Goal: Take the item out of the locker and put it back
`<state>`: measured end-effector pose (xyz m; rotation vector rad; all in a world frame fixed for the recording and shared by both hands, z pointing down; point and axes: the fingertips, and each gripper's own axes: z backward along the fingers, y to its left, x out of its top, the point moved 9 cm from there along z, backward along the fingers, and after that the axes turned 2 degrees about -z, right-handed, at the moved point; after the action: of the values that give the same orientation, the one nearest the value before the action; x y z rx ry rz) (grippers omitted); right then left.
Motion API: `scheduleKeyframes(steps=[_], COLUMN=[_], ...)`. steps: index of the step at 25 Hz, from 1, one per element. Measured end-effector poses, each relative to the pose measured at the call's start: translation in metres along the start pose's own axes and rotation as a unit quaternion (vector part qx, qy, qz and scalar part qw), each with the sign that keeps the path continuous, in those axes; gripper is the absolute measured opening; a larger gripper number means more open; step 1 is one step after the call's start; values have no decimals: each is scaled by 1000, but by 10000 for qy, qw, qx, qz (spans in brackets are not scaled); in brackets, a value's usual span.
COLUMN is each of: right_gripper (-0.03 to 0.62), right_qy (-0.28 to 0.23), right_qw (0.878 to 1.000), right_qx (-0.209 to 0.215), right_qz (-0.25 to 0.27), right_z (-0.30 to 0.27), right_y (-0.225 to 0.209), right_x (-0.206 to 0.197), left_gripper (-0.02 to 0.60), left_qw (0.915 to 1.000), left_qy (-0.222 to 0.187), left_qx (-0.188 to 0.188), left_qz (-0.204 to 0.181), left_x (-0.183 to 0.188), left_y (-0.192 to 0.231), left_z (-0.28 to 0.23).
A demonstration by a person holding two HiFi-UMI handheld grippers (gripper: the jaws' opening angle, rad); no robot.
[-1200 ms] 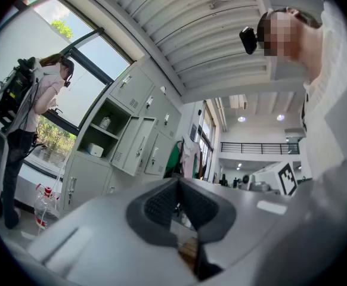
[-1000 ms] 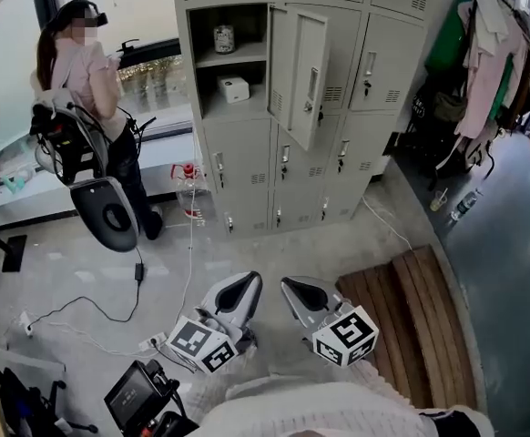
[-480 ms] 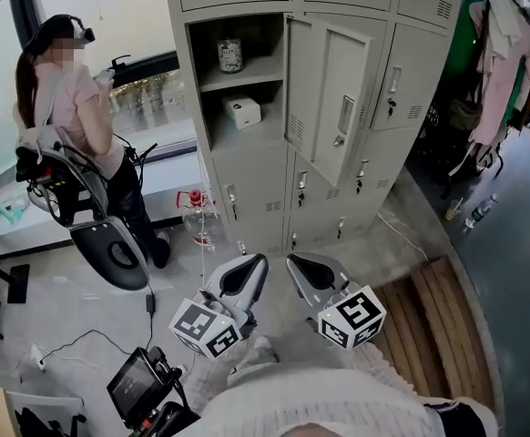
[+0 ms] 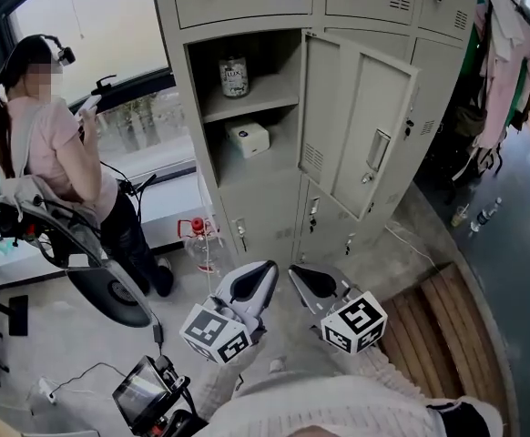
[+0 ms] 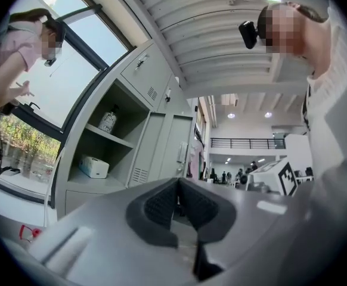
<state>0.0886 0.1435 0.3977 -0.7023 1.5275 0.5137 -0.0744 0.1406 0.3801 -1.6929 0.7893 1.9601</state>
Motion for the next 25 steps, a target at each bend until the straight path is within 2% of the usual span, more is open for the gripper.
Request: scheduleKeyframes(steps=[4, 12, 19, 25], right_gripper=[-1, -2, 0, -1], right_qy=[3, -236, -430, -549], right_qw=[10000, 9994, 9976, 9958], right_qx=[-22, 177, 450, 650], right_qz=[36, 180, 299, 337], right_z=[-20, -88, -140, -172], right_y=[-17, -66, -118, -153], right_x=[6, 28, 54, 69], left_gripper=[8, 8, 8, 8], left_qw=[9999, 9995, 9977, 9967], left_qy=[5, -54, -336, -476], left_qx=[61, 316, 540, 597], left_qz=[99, 25, -248, -277], left_x=[-2, 6, 30, 35], left_y=[20, 76, 124, 150], left_z=[-9, -46, -95, -134])
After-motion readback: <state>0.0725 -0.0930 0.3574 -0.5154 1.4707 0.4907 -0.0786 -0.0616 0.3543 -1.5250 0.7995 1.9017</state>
